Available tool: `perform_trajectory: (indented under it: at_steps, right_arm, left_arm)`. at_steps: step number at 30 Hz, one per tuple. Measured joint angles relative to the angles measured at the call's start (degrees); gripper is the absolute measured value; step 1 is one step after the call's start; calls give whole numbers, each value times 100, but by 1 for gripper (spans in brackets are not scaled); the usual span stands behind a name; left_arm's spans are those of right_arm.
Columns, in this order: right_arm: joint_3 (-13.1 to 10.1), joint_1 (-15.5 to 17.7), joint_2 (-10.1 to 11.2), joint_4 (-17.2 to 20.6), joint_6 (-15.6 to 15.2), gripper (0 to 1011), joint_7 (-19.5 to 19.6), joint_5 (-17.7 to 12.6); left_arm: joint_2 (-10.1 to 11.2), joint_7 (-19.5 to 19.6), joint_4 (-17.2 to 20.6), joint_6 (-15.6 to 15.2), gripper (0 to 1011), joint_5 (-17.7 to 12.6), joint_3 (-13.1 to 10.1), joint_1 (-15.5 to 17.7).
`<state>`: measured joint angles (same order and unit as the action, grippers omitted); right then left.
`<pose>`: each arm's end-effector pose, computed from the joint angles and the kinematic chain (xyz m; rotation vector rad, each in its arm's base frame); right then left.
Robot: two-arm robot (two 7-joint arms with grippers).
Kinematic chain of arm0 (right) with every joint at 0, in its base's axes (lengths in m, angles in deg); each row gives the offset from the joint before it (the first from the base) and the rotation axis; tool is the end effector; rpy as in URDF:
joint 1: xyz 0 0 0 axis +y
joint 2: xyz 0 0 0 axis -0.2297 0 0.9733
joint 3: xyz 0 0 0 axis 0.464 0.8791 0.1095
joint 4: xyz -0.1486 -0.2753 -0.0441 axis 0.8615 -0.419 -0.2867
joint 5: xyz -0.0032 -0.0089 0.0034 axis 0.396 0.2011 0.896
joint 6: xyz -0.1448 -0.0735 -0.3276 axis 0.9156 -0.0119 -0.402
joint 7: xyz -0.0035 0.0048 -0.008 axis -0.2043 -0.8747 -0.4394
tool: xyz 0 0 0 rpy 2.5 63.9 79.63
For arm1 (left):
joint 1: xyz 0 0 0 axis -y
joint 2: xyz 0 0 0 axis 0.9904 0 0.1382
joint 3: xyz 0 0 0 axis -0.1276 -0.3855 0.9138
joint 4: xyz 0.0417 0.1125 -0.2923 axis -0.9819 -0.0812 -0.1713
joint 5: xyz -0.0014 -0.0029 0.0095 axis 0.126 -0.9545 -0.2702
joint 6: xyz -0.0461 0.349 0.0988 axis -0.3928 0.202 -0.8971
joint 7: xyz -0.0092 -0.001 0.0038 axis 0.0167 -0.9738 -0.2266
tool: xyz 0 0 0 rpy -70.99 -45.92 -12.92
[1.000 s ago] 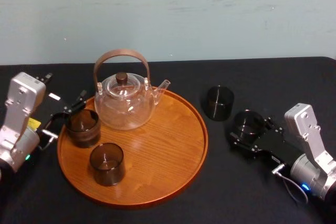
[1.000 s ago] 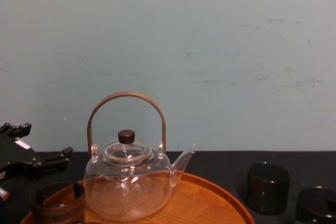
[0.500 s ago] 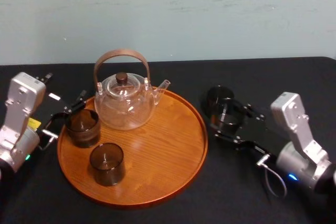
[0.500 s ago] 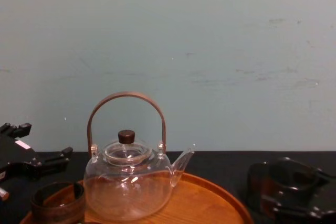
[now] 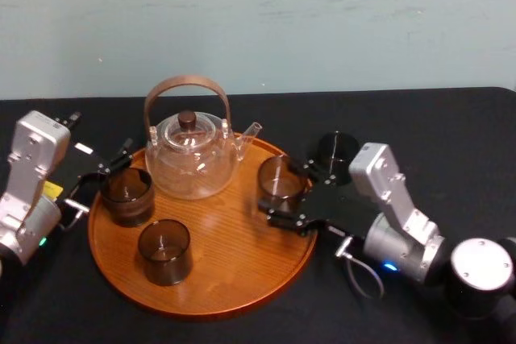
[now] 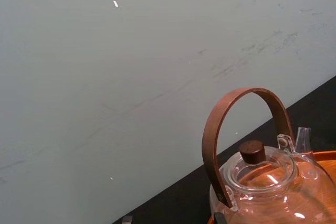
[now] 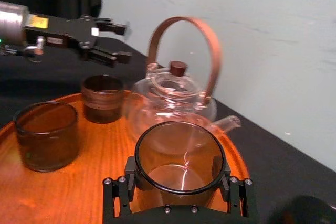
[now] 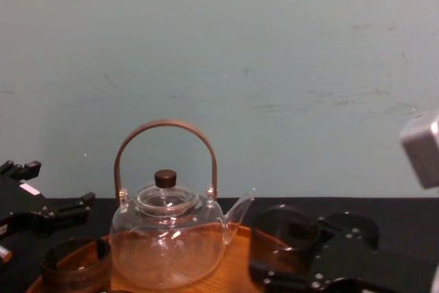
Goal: Pick up the glass from the table and place it on the tray.
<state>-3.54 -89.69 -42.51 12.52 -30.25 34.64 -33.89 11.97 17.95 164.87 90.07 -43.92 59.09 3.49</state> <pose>0.4283 0.0110 -0.3607 -0.1776 -0.1590 -0.6909 0.4161 0.0823 -0.3339 0.3044 -0.2851 1.2479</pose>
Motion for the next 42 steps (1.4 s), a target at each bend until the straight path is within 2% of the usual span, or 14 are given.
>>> perform_trajectory:
  at_steps: [14, 28, 42]
  right_arm:
    - [493, -342, -303, -669, 239, 913, -335, -135]
    - [799, -452, -403, -865, 286, 913, -443, -110]
    - [968, -513, -448, -939, 289, 913, -513, -112]
  left_arm:
    - [0, 0, 0, 0, 1001, 0, 0, 0]
    - [0, 0, 0, 0, 1001, 0, 0, 0]
    - [0, 0, 0, 0, 1001, 0, 0, 0]
